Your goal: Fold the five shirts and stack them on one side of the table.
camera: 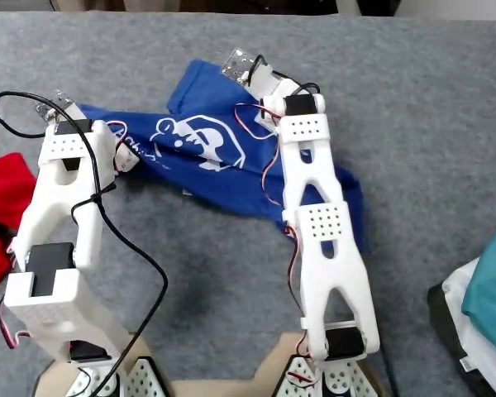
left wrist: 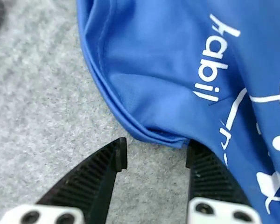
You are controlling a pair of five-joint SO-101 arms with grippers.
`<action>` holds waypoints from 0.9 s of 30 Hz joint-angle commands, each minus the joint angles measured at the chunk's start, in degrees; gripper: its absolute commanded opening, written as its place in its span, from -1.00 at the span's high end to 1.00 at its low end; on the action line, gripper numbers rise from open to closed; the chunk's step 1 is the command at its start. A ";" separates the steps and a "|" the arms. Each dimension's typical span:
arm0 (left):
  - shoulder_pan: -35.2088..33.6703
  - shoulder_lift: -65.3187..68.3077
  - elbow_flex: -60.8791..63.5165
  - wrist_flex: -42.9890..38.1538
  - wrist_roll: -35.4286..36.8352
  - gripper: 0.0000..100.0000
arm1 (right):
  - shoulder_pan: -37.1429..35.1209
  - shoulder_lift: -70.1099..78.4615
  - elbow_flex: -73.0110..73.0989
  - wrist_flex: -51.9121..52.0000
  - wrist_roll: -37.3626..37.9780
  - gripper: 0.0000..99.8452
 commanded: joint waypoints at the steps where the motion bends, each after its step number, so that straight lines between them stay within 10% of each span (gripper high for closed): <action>1: 0.97 -2.24 -2.64 0.53 1.32 0.56 | -0.04 -0.22 -0.13 -0.26 0.97 0.99; 27: 3.43 8.84 -9.41 -4.92 1.67 0.73 | -0.66 -0.22 -0.04 -0.18 0.97 0.99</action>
